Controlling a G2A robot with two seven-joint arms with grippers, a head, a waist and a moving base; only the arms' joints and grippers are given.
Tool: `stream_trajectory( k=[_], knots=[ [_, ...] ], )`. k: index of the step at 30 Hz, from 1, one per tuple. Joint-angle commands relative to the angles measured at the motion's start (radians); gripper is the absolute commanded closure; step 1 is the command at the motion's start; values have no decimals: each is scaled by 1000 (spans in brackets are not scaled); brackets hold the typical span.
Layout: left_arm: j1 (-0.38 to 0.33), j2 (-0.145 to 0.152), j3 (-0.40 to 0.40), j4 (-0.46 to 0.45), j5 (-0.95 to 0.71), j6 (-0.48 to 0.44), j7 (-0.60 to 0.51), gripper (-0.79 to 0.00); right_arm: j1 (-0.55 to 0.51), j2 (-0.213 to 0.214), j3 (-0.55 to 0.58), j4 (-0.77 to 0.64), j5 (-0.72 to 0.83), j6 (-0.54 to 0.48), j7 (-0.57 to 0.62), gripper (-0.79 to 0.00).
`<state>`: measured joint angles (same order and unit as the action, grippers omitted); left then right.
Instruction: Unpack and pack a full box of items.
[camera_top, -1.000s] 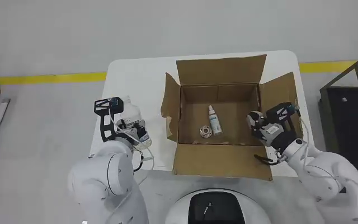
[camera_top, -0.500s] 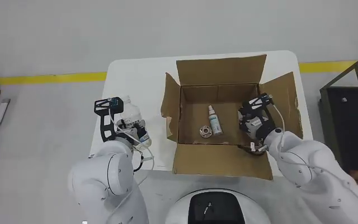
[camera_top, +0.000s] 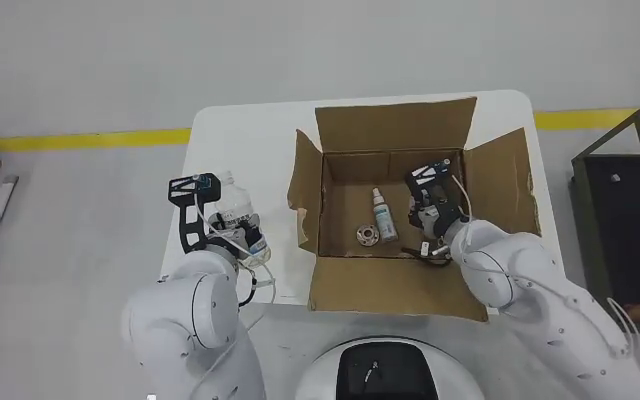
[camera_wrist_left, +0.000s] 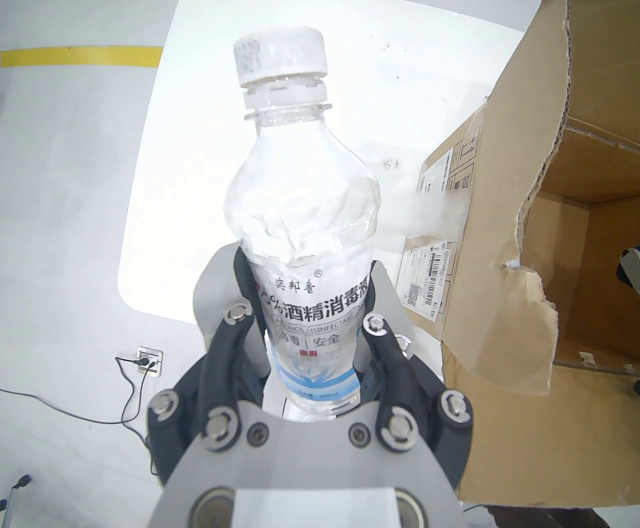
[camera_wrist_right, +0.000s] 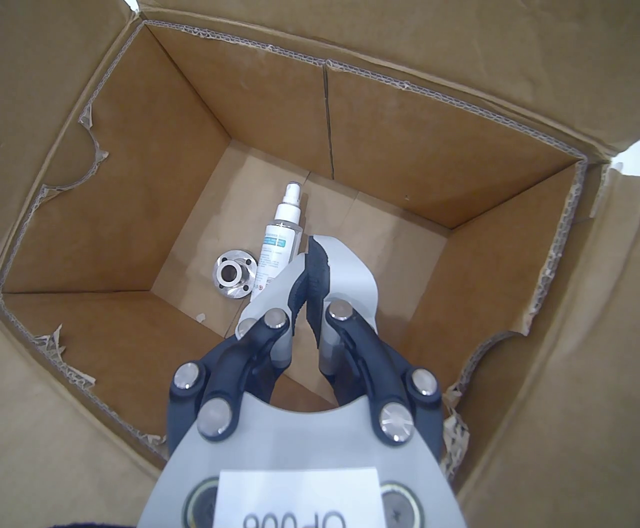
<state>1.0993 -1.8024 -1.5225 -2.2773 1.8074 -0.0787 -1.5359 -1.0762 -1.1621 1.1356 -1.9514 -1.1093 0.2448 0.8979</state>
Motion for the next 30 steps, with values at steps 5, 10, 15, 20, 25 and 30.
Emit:
stream_trajectory(
  k=[5, 10, 15, 20, 25, 30],
  knots=[
    [0, 0, 0, 0, 0, 0, 0, 0, 6, 0, -7, 5, -38, -19, -6, 0],
    [0, 0, 0, 0, 0, 0, 0, 0, 119, -23, -93, -1, -134, 100, 184, 0],
    [0, 0, 0, 0, 0, 0, 0, 0, 235, -61, -208, 57, -198, 233, 350, 0],
    [0, 0, 0, 0, 0, 0, 0, 0, 280, -82, -251, 120, -180, 267, 369, 0],
    [0, 0, 0, 0, 0, 0, 0, 0, 280, -82, -251, 120, -180, 267, 369, 0],
    [0, 0, 0, 0, 0, 0, 0, 0, 269, -79, -242, 119, -168, 191, 330, 0]
  ],
)
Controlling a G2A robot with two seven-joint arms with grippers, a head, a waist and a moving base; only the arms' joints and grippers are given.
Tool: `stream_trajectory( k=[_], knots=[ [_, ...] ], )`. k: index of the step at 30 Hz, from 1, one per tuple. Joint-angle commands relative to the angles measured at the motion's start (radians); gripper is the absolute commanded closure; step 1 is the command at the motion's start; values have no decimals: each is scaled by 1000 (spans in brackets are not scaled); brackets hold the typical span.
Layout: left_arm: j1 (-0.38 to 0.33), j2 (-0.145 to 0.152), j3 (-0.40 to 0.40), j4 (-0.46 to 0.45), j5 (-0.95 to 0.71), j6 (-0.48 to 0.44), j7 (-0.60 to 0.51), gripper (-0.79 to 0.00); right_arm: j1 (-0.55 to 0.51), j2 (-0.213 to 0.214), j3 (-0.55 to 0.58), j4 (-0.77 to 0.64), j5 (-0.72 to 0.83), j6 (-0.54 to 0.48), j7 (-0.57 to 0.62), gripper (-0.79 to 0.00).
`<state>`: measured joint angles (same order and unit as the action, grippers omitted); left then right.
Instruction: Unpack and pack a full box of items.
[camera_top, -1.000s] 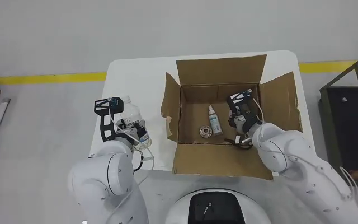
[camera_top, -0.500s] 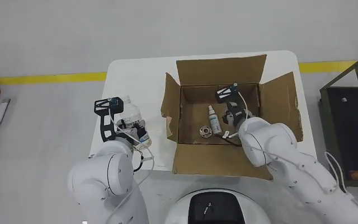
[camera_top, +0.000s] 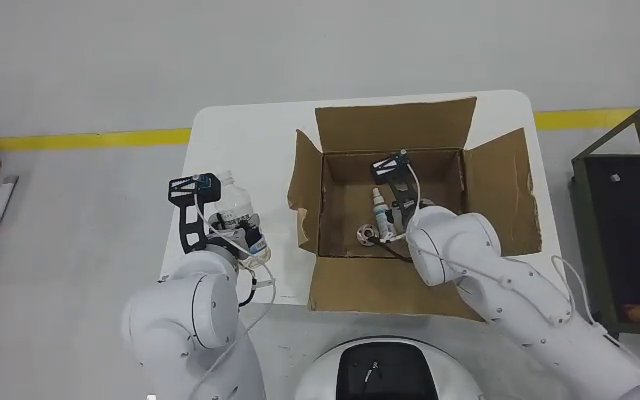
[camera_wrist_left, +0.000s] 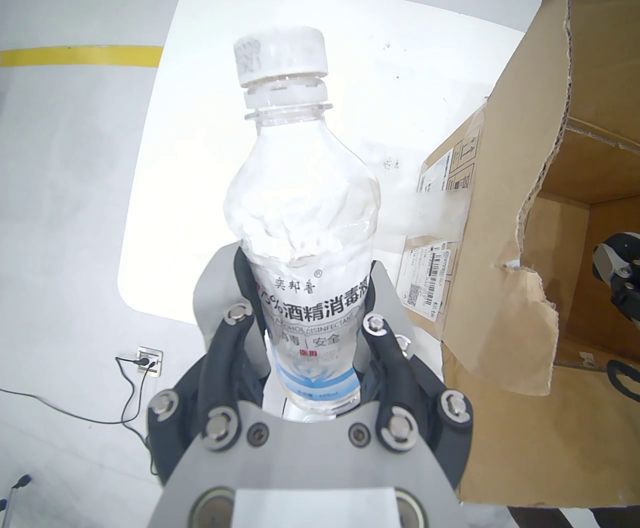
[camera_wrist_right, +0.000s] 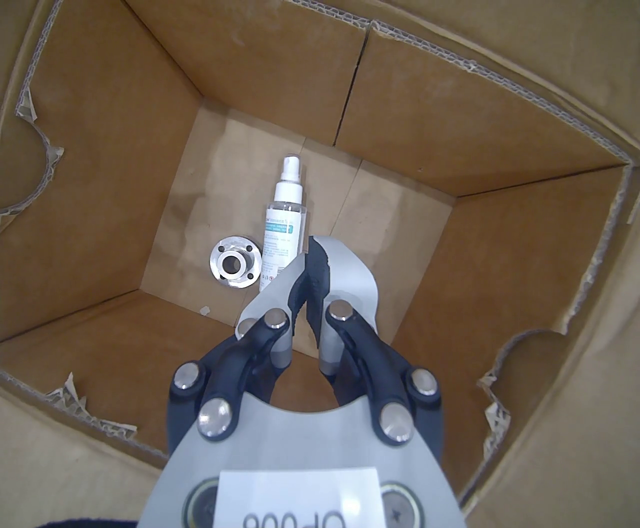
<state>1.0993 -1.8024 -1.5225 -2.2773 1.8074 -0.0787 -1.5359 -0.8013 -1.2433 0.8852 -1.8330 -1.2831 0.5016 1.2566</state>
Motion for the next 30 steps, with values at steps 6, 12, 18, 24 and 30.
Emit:
stream_trajectory(
  k=[6, 12, 18, 24, 30],
  knots=[
    [0, 0, 0, 0, 0, 0, 0, 0, -32, 5, 70, 39, 25, -125, -72, 0],
    [0, 0, 0, 0, 0, 0, 0, 0, -7, -22, 13, 149, 45, -121, -126, -132],
    [0, 0, 0, 0, 0, 0, 0, 0, 31, -51, -25, 245, 85, -108, -164, -259],
    [0, 0, 0, 0, 0, 0, 0, 0, 42, -69, -41, 282, 96, -111, -170, -323],
    [0, 0, 0, 0, 0, 0, 0, 0, 48, -82, -46, 323, 77, -96, -158, -323]
  ],
)
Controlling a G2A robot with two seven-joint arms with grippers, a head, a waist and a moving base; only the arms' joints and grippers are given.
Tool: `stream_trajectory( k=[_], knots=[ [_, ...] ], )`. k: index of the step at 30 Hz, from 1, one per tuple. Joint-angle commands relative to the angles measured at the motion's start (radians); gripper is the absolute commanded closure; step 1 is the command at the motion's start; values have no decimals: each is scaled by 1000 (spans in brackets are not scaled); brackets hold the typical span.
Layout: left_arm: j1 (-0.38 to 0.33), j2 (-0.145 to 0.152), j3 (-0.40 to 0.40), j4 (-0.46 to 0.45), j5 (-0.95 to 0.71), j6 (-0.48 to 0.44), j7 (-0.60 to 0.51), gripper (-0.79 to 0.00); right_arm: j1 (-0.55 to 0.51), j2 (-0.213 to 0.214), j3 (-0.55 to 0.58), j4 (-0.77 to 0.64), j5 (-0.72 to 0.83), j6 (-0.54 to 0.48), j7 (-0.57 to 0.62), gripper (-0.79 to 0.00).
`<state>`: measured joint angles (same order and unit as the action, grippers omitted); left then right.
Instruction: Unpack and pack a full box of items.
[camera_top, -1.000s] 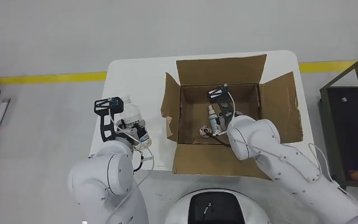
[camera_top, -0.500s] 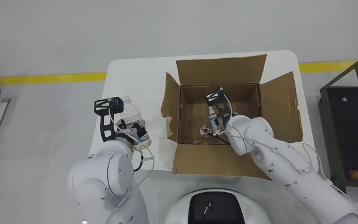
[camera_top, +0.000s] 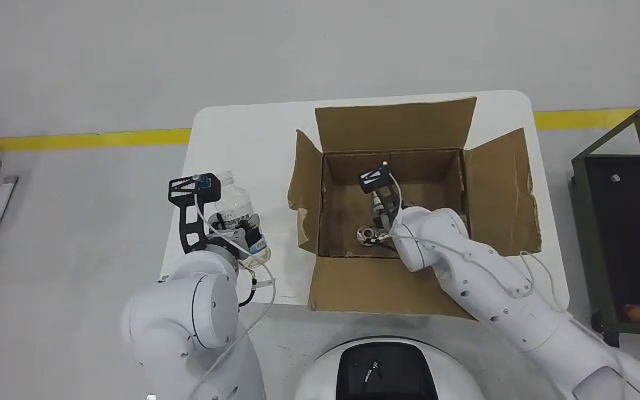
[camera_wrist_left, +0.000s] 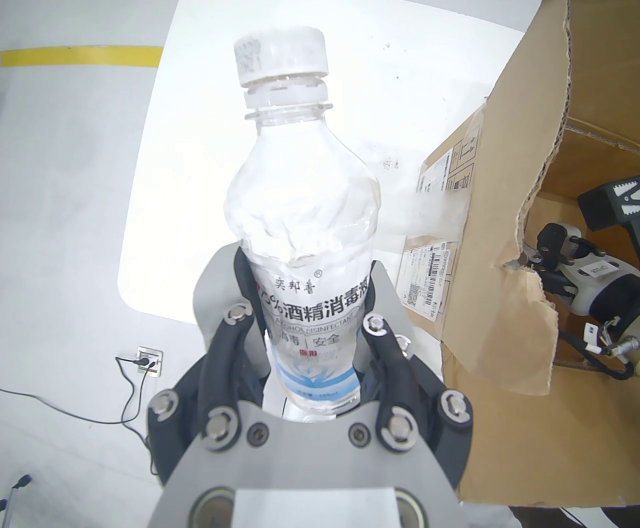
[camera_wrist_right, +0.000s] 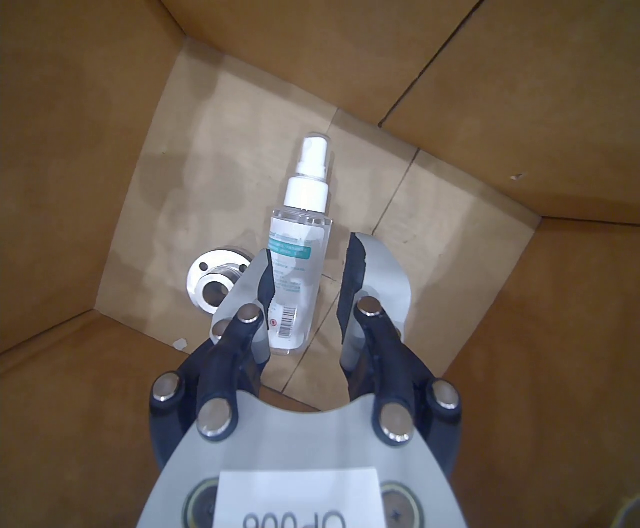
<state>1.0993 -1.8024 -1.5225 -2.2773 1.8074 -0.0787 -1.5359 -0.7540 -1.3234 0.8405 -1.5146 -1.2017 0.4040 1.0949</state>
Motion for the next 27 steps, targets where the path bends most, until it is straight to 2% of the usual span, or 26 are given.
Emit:
stream_trajectory(
  k=[1, 12, 17, 18, 20, 21, 27],
  knots=[
    [0, 0, 0, 0, 0, 0, 0, 0, 2, -4, -2, 11, -6, 0, 7, -323],
    [0, 0, 0, 0, 0, 0, 0, 0, 35, -38, -38, 111, -16, -20, 9, -345],
    [0, 0, 0, 0, 0, 0, 0, 0, 41, -50, -39, 147, -14, -29, 4, -314],
    [0, 0, 0, 0, 0, 0, 0, 0, 42, -52, -38, 152, -15, -31, 2, -274],
    [0, 0, 0, 0, 0, 0, 0, 0, 43, -56, -35, 158, -17, -34, 2, -126],
    [0, 0, 0, 0, 0, 0, 0, 0, 44, -57, -32, 158, -19, -34, 4, 0],
    [0, 0, 0, 0, 0, 0, 0, 0, 28, -53, 11, 87, -30, -71, -11, 0]
  ],
)
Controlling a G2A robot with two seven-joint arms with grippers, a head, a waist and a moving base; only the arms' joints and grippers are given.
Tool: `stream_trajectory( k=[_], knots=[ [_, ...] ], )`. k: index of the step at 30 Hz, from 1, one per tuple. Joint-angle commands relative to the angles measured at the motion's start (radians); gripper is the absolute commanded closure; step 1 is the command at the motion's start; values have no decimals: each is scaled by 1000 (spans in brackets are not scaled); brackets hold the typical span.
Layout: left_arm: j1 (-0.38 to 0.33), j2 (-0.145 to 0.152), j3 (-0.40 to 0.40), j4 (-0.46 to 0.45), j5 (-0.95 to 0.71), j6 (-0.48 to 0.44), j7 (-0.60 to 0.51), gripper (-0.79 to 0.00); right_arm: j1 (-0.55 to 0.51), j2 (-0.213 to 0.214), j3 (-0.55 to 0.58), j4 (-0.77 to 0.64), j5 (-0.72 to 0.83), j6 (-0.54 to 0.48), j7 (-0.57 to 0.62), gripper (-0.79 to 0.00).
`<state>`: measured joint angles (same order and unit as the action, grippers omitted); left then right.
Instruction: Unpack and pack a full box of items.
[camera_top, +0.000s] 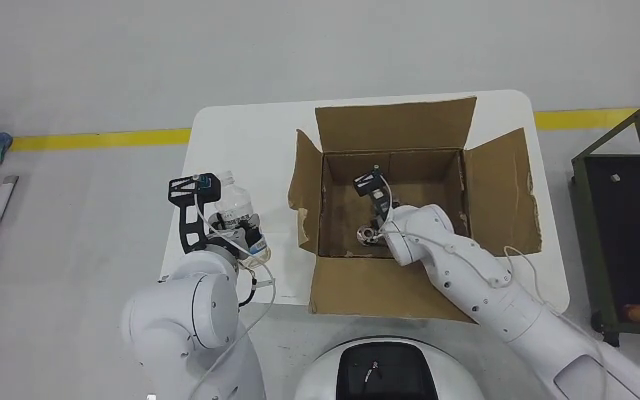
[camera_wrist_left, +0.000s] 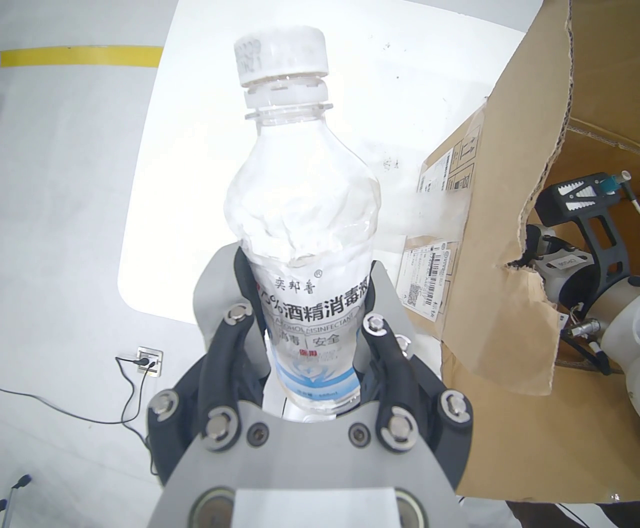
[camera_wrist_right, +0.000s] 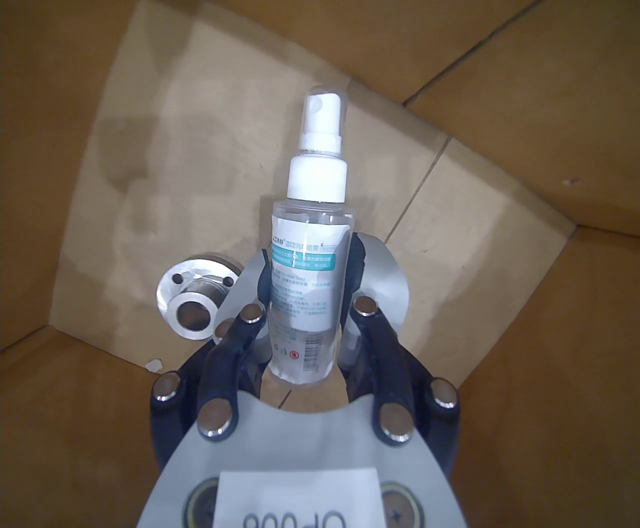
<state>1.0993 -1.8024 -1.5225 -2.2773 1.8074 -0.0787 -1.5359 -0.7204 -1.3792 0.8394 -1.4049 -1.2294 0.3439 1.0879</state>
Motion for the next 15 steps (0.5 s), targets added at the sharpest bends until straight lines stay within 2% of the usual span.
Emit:
stream_trajectory(
  k=[1, 4, 7, 15],
  knots=[
    [0, 0, 0, 0, 0, 0, 0, 0, -15, 6, 28, -52, -3, -24, -7, 0],
    [0, 0, 0, 0, 0, 0, 0, 0, -54, 23, 99, -167, 1, -78, -19, 0],
    [38, 4, -6, 13, -11, -13, 46, 0, -116, 44, 187, -296, 9, -145, -23, 0],
    [108, 25, -41, 78, 13, -138, 75, 0, -260, 85, 418, -518, 110, -322, -19, 0]
  ],
)
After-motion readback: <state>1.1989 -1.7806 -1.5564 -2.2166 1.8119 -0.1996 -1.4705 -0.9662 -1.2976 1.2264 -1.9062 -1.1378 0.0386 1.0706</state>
